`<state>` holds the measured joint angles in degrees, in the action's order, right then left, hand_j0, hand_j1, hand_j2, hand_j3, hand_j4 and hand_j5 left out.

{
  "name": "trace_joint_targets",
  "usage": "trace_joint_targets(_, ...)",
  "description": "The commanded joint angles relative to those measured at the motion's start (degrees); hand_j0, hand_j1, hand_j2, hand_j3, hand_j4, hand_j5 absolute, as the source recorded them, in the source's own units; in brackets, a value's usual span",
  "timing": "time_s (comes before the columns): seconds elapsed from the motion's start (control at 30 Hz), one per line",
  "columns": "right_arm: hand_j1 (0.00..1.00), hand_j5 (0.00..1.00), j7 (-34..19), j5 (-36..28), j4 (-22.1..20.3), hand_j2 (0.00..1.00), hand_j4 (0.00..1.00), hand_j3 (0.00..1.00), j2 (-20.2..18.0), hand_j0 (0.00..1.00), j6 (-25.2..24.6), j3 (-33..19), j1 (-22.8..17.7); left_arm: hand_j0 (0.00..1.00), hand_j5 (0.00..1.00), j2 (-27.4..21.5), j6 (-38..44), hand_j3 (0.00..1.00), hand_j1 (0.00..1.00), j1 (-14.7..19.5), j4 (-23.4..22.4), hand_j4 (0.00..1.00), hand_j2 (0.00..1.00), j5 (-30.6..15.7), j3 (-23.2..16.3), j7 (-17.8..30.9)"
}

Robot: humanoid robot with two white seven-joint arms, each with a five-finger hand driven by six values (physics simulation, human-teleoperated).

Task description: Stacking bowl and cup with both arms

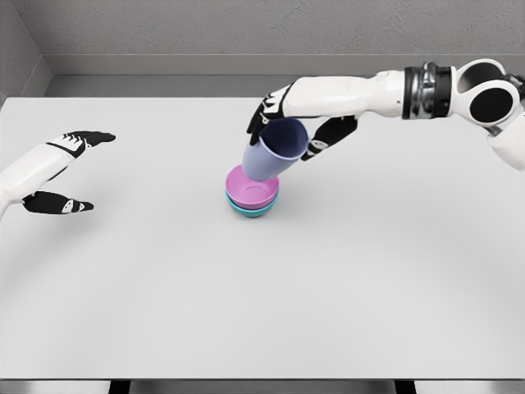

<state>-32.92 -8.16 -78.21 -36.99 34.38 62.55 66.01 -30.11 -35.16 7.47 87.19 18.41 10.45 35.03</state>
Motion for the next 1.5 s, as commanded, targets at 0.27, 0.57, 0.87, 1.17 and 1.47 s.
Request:
trace_joint_targets(0.27,0.68,0.68,0.0,2.0,4.3,0.68,0.68,0.68,3.2,0.68,-0.3,0.1,-0.1,1.00,1.00,0.4,0.2,1.00,1.00,0.0,0.1,1.00,1.00,-0.4,0.0,0.0)
trace_joint_targets(0.57,0.68,0.68,0.0,2.9,7.4,0.68,0.68,0.68,4.9,0.68,-0.2,0.6,-0.4,1.00,1.00,0.4,0.2,1.00,1.00,0.0,0.1,1.00,1.00,-0.4,-0.1,0.0)
trace_joint_targets(0.87,0.69,0.69,0.2,3.2,7.5,0.69,0.69,0.69,4.9,0.69,-0.1,1.0,-0.9,1.00,1.00,0.4,0.2,1.00,1.00,0.0,0.1,1.00,1.00,-0.4,-0.1,0.0)
trace_joint_targets(1.17,0.69,0.69,0.0,3.4,7.5,0.69,0.69,0.69,5.6,0.69,-0.1,1.0,-1.3,1.00,1.00,0.4,0.2,1.00,1.00,0.0,0.1,1.00,1.00,-0.4,-0.1,0.0)
trace_joint_targets(1.47,0.69,0.69,0.2,3.3,7.4,0.69,0.69,0.69,5.6,0.69,0.1,1.9,-1.7,1.00,1.00,0.4,0.2,1.00,1.00,0.0,0.2,1.00,1.00,-0.4,-0.2,0.0)
